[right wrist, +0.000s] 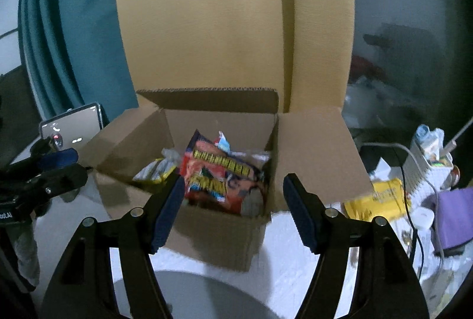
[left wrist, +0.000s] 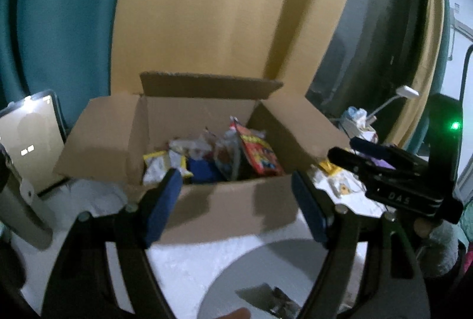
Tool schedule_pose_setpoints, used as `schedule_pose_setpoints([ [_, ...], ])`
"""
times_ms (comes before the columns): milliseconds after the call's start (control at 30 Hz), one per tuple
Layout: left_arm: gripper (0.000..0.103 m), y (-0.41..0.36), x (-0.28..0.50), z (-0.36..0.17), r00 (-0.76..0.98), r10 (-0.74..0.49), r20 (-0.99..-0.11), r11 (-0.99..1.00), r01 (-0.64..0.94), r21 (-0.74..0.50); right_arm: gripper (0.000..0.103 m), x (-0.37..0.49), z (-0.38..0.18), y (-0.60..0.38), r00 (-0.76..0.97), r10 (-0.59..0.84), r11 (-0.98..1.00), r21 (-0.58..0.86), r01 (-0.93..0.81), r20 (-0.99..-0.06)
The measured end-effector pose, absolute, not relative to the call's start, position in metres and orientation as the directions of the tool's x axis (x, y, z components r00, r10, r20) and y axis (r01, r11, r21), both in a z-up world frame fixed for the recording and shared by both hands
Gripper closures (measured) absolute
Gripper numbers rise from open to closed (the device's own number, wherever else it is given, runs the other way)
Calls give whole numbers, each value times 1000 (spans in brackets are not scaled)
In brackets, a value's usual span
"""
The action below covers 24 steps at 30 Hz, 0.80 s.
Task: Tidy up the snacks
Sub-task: 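Move both grippers back from the box to the grey tray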
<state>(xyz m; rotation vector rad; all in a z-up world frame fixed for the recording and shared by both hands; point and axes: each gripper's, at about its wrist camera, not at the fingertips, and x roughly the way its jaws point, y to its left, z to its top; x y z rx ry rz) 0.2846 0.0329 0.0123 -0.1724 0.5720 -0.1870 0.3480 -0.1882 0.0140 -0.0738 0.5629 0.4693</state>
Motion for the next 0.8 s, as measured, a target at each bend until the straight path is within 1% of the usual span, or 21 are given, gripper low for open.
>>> schedule_pose_setpoints([
  [333,25,6,248,-5,801,-252,-543,964,157,-216,31,300,-3,-208,743,385,900,46,-433,-547],
  [800,25,-33,210,-52,710,-307,-634,950,193,-244,31,248,-25,-242,738,375,916,101,-388,-561],
])
